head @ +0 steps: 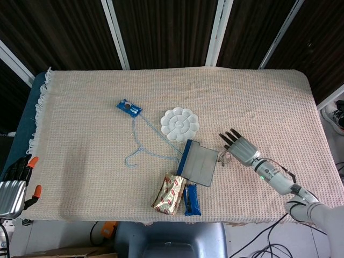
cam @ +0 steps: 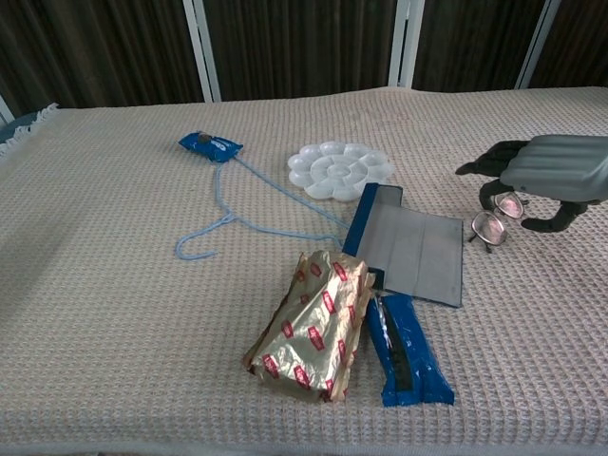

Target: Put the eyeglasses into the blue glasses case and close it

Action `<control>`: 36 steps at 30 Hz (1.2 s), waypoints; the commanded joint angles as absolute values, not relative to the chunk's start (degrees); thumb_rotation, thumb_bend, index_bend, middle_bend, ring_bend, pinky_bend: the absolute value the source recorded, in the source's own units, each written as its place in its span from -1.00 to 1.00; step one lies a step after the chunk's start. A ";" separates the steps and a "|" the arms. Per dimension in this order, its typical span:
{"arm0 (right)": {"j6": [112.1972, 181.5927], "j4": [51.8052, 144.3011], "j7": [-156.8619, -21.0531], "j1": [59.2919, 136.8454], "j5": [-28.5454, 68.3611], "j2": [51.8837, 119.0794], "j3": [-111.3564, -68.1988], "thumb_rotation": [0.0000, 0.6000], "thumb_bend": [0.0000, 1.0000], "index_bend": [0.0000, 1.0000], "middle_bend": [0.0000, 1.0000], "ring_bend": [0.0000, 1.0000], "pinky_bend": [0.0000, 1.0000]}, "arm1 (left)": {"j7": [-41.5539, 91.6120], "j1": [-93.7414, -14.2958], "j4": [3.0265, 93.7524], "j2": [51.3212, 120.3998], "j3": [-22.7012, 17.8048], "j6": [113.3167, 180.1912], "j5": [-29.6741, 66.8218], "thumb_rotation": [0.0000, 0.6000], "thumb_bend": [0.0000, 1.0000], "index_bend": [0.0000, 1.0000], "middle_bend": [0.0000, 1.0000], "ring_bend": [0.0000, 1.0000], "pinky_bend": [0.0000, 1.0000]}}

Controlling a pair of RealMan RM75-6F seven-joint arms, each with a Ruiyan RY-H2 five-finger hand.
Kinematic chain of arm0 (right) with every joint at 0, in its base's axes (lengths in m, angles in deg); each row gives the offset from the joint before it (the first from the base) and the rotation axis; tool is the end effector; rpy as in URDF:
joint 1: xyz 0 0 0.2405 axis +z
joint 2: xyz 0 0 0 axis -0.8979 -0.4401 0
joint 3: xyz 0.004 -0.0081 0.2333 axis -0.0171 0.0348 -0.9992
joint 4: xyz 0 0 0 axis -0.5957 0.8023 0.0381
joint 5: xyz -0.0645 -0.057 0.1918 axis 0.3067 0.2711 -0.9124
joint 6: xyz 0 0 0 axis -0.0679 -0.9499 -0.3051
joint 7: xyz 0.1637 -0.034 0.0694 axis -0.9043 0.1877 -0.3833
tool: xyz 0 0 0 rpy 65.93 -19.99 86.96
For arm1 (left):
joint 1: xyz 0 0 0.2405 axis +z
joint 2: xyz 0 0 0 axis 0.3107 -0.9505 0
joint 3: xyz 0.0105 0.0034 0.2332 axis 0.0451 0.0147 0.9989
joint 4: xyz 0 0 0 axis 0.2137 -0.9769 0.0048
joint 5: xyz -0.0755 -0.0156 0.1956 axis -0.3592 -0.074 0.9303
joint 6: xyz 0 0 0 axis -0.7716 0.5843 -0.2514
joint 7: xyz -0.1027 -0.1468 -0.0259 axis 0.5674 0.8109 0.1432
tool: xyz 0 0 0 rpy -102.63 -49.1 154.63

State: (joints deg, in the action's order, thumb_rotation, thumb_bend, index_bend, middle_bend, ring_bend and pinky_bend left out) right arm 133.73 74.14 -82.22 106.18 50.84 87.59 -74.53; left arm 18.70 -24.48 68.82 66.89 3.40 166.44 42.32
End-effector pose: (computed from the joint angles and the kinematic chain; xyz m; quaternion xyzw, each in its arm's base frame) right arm -0.2565 -0.3917 0.0090 0.8724 -0.1245 0.1690 0.4414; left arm -0.2877 0.2219 0.1439 -0.6190 -0.3601 -0.3545 0.6012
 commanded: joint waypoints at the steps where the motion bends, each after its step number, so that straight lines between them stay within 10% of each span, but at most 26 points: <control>1: 134.98 75.67 -82.36 105.27 50.45 86.83 -74.68 1.00 -0.07 -0.02 -1.00 -1.00 -1.00 | 18.62 -24.64 68.87 66.89 3.42 166.14 42.31 1.00 -0.14 -1.00 -1.00 -1.00 -0.74; 19: 135.57 74.12 -85.52 104.92 50.82 88.28 -74.69 1.00 -0.14 0.23 -1.00 -1.00 -1.00 | 18.56 -25.05 69.16 66.87 3.27 165.42 41.86 1.00 -0.14 -1.00 -1.00 -1.00 -0.74; 36: 136.60 74.75 -85.81 105.15 52.28 87.76 -74.15 1.00 0.30 0.39 -1.00 -1.00 -1.00 | 18.49 -25.14 69.14 66.87 3.35 165.31 41.91 1.00 -0.14 -1.00 -1.00 -1.00 -0.73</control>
